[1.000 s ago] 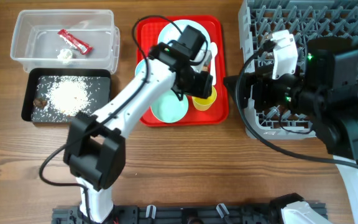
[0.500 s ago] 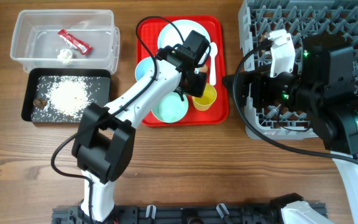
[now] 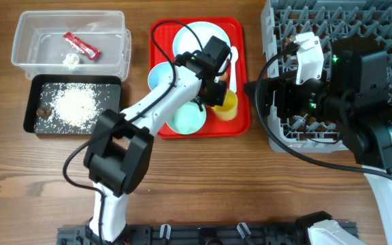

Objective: Sort waste into correct bins and load items into the dishwasher rack
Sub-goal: 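Lift the yellow cup and pass it toward the right gripper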

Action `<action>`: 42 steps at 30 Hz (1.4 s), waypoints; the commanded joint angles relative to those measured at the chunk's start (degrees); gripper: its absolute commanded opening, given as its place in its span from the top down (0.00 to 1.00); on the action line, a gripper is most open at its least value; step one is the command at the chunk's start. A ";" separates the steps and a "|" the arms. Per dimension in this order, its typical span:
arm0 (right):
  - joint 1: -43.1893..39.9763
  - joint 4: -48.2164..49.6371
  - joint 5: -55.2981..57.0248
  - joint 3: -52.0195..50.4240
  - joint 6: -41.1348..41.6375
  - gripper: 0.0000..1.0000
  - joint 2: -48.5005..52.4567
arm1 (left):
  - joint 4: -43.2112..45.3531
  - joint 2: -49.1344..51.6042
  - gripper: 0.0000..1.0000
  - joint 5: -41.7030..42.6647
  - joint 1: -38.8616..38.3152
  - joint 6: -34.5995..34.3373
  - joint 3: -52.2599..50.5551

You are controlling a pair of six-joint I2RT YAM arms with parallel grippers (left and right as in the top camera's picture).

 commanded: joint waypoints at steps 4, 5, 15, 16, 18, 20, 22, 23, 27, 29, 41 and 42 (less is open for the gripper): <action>0.28 0.22 0.81 1.01 0.81 0.00 0.37 | 0.04 -0.42 0.96 3.28 2.14 -3.89 -0.59; 0.28 0.46 0.81 1.01 0.87 0.00 0.37 | -0.15 -1.20 0.96 6.75 3.50 -3.87 -0.48; 0.28 9.22 -8.11 1.01 -0.90 0.00 0.59 | 2.05 -8.66 0.96 59.49 23.58 -2.97 -0.46; 0.28 10.69 -8.98 1.01 -0.90 0.00 0.83 | 2.23 -8.74 0.96 64.89 25.29 -2.03 -0.46; 0.28 13.27 -10.21 1.01 -0.90 0.00 1.68 | 2.27 -8.81 0.96 74.58 28.28 -0.42 -0.46; 0.28 15.76 -12.92 1.01 -1.11 0.00 3.19 | 2.27 -8.81 0.96 82.40 29.97 1.97 -0.46; 0.28 18.71 -18.78 1.01 -3.30 0.00 5.38 | 1.40 -9.03 0.96 83.62 30.84 1.92 -0.44; 0.28 20.35 -22.25 1.01 -4.24 0.00 6.71 | 1.07 -9.14 0.96 83.65 30.95 2.21 -0.44; 0.28 25.68 -31.78 1.01 -5.88 0.00 12.04 | 0.68 -9.53 0.96 83.62 30.67 2.23 -0.44; 0.28 26.84 -34.05 1.01 -6.67 0.01 14.19 | 0.70 -9.64 0.96 83.65 30.67 2.23 -0.44; 0.28 29.29 -37.03 1.01 -8.37 0.01 21.18 | 0.70 -9.88 0.96 83.65 29.92 2.21 -0.44; 0.28 29.49 -37.00 1.01 -8.39 0.02 21.53 | 0.70 -9.88 0.96 83.65 29.75 2.21 -0.44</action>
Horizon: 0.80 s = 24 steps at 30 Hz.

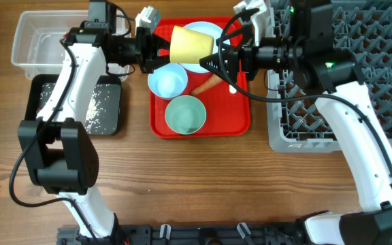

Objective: Sort waste into correct bins and load items into the dishwasher rack
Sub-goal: 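Lift the yellow cup and pass it toward the right gripper, then close the right gripper on the yellow cup and open the left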

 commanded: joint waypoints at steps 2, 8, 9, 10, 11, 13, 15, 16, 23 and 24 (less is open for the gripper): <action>0.28 1.25 -2.40 0.90 -1.44 0.02 2.05 | -0.20 -2.23 0.96 1.92 -1.18 1.33 -0.07; 0.31 1.77 -3.72 0.90 -1.44 0.07 4.79 | -0.26 -2.23 0.96 1.92 -2.49 1.11 -0.07; 0.31 1.81 -4.31 0.90 -1.44 0.08 5.11 | -0.26 -2.23 0.96 1.92 -2.62 1.09 -0.07; 0.31 1.95 -4.44 0.90 -1.44 0.08 5.31 | -0.26 -2.23 0.96 1.90 -2.69 0.94 -0.07; 0.31 2.03 -4.37 0.90 -1.46 0.09 5.46 | -0.28 -2.23 0.96 1.92 -2.75 0.92 -0.07; 0.28 2.69 -4.35 0.90 -1.51 0.09 5.77 | -0.33 -2.23 0.96 1.92 -2.84 0.28 -0.07; 0.28 3.54 -4.39 0.90 -1.46 0.09 5.90 | -0.33 -2.23 0.96 1.90 -2.89 -0.42 -0.07; 0.28 3.89 -4.42 0.90 -1.46 0.09 5.90 | -0.33 -2.23 0.96 1.90 -2.89 -0.42 -0.07; 0.28 4.48 -7.15 0.90 -1.42 0.35 5.90 | -0.44 -2.23 0.96 1.90 -2.86 -0.39 -0.07; 0.28 4.50 -7.69 0.90 -1.42 0.39 5.90 | -0.44 -2.23 0.96 1.90 -2.86 -0.39 -0.07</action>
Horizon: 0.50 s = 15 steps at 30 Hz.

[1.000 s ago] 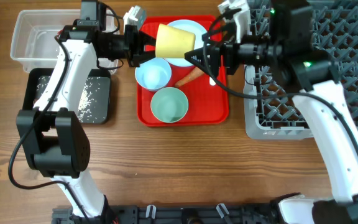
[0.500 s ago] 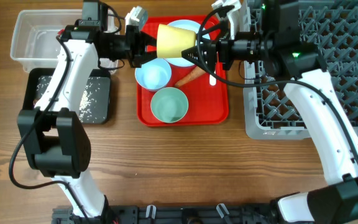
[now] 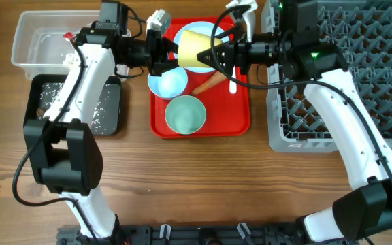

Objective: Sort waste into correct bins and load items into the dishwasher rack
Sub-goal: 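Close the right gripper on the yellow cup and open the left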

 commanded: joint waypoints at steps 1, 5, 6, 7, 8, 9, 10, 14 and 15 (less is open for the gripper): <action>0.39 0.37 -4.22 0.90 -0.85 0.40 0.44 | -0.02 -2.23 0.96 1.51 0.07 -0.13 -0.07; 0.39 0.33 -4.39 0.90 -0.70 0.40 0.44 | -0.02 -2.23 0.92 1.51 0.07 -0.11 -0.07; 0.39 0.33 -4.39 0.90 -0.70 0.40 0.44 | -0.02 -2.23 0.88 1.51 0.07 -0.11 -0.07; 0.39 0.35 -4.39 0.90 -0.68 0.40 0.44 | 0.00 -2.23 0.85 1.51 0.07 -0.11 -0.07; 0.39 0.35 -4.39 0.90 -0.59 0.41 0.42 | 0.00 -2.23 0.82 1.49 0.07 -0.09 -0.07; 0.39 0.35 -4.37 0.90 0.13 0.42 0.42 | 0.13 -2.23 0.72 1.49 0.07 -0.09 -0.07; 0.37 0.37 -4.35 0.90 0.57 0.42 0.42 | 0.31 -2.23 0.69 1.49 0.07 -0.09 -0.07; -0.72 0.15 -4.35 0.90 1.31 0.42 0.04 | 0.44 -2.23 0.56 1.49 0.17 -0.07 -0.07; -1.31 -0.09 -4.33 0.90 2.40 0.42 -0.20 | 0.44 -2.23 0.55 1.49 0.24 -0.07 -0.07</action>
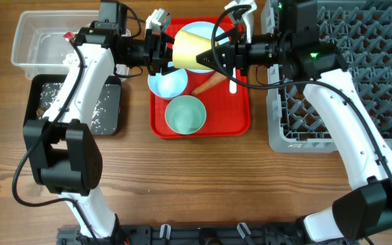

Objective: Sort waste into correct bins and load items into the dishwasher rack
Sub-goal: 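Close the right gripper on the yellow cup and open the left, then carry the yellow cup right and set it upright in the gray rack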

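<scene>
A yellow cup (192, 49) lies on its side in the air over the back of the red tray (243, 122). My left gripper (166, 54) is shut on its wide left end. My right gripper (213, 56) meets it from the right, open, with a finger on either side of the narrow end. Under them on the tray sit a pale blue bowl (168, 84), a green bowl (186, 114), a carrot (210, 83), a white spoon (234, 80) and a pale blue plate (203, 30). The grey dishwasher rack (346, 82) stands to the right.
A clear plastic bin (36, 47) with a red wrapper (67, 35) stands at the back left. In front of it is a black tray (107, 109) with scattered rice. Both arms reach across the tray's back half. Bare wooden table runs along the front.
The yellow cup and my left gripper have shifted slightly to the left. My right gripper has stayed at the cup's narrow end.
At first my left gripper was down at the yellow cup on the tray's front right, and my right gripper was over the rack. Then the left held the cup up at the tray's back as the right came close. The cup now sits between both.
</scene>
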Action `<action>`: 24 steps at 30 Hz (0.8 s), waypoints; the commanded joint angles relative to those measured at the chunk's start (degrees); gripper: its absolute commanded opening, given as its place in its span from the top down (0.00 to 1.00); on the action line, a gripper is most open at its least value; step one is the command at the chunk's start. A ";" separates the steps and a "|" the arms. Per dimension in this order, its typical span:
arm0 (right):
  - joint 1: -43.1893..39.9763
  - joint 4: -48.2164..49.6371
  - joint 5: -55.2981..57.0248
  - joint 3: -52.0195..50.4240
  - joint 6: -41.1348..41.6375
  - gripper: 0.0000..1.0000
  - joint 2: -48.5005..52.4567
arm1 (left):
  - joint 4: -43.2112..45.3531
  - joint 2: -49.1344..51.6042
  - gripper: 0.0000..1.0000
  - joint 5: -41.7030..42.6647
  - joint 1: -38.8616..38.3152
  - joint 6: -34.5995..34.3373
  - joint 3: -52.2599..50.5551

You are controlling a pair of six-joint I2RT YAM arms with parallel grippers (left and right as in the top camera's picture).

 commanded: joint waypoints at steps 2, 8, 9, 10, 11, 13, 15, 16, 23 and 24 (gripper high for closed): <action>-3.06 -0.76 -2.08 0.90 2.34 0.41 -0.92 | 0.17 -2.12 0.54 1.01 0.00 0.33 -0.07; -11.96 -7.67 0.42 0.92 3.26 0.41 -3.76 | 0.17 -2.12 0.49 0.07 0.00 0.72 -0.07; -13.62 -9.90 2.08 0.94 3.30 0.40 -4.35 | 0.17 -2.12 0.49 -0.61 0.00 0.72 -0.09; -15.21 -12.70 4.13 1.14 3.28 0.37 -4.87 | 0.15 -2.12 0.50 -1.44 0.00 0.72 -0.09; -16.79 -15.98 6.36 1.64 3.13 0.36 -5.35 | 0.13 -2.12 0.49 -2.64 0.00 0.72 -0.09; -19.43 -23.32 11.10 3.63 1.97 0.36 -6.05 | 0.11 -2.12 0.49 -6.03 -0.02 0.72 -0.09; -21.14 -31.28 16.06 7.17 0.11 0.36 -6.32 | 0.09 -2.12 0.50 -10.80 -0.02 0.72 -0.09; -21.70 -36.28 20.24 10.08 -0.11 0.36 -6.34 | 0.04 -2.12 0.49 -14.21 -0.07 0.72 -0.09; -21.84 -58.88 43.12 23.32 5.25 0.34 -6.34 | -5.09 -2.12 0.50 -36.28 -0.17 0.72 -0.09; -21.84 -61.00 45.68 23.56 6.49 0.34 -6.34 | -6.29 -2.12 0.50 -39.28 -0.17 0.72 -0.09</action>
